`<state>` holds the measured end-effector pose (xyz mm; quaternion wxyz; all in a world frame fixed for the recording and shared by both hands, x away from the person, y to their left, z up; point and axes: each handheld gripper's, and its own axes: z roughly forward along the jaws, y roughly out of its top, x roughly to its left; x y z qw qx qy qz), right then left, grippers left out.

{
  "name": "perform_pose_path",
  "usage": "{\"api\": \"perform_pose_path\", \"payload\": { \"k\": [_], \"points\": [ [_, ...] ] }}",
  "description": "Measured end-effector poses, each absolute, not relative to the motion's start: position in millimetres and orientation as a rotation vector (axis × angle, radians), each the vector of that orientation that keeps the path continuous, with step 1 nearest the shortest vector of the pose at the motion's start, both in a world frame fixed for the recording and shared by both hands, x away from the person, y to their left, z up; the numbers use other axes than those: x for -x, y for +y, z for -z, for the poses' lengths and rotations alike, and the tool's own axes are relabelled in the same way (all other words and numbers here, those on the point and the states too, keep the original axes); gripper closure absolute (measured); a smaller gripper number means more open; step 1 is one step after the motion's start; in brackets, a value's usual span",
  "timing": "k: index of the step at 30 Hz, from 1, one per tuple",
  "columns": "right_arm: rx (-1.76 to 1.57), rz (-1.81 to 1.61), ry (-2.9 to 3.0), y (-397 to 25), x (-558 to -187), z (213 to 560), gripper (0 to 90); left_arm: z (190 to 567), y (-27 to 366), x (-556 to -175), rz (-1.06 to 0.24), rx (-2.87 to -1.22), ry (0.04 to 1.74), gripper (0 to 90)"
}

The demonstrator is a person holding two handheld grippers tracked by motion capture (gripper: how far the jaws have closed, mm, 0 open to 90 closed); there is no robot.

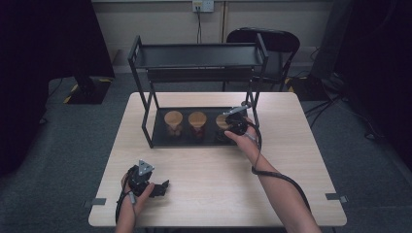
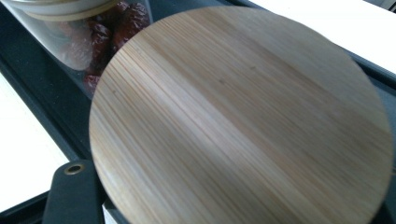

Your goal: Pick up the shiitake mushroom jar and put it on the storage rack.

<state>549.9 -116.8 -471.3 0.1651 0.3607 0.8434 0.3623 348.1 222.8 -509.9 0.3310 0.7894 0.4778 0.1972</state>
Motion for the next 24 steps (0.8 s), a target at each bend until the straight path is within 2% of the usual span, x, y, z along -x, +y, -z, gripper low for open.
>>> {"api": "perform_pose_path", "payload": {
  "k": [24],
  "points": [
    [-1.058,-1.006,2.391,-110,-561,471,25.3,510,223,-348,-0.513,-2.064,1.247,0.2]
  ]
}}
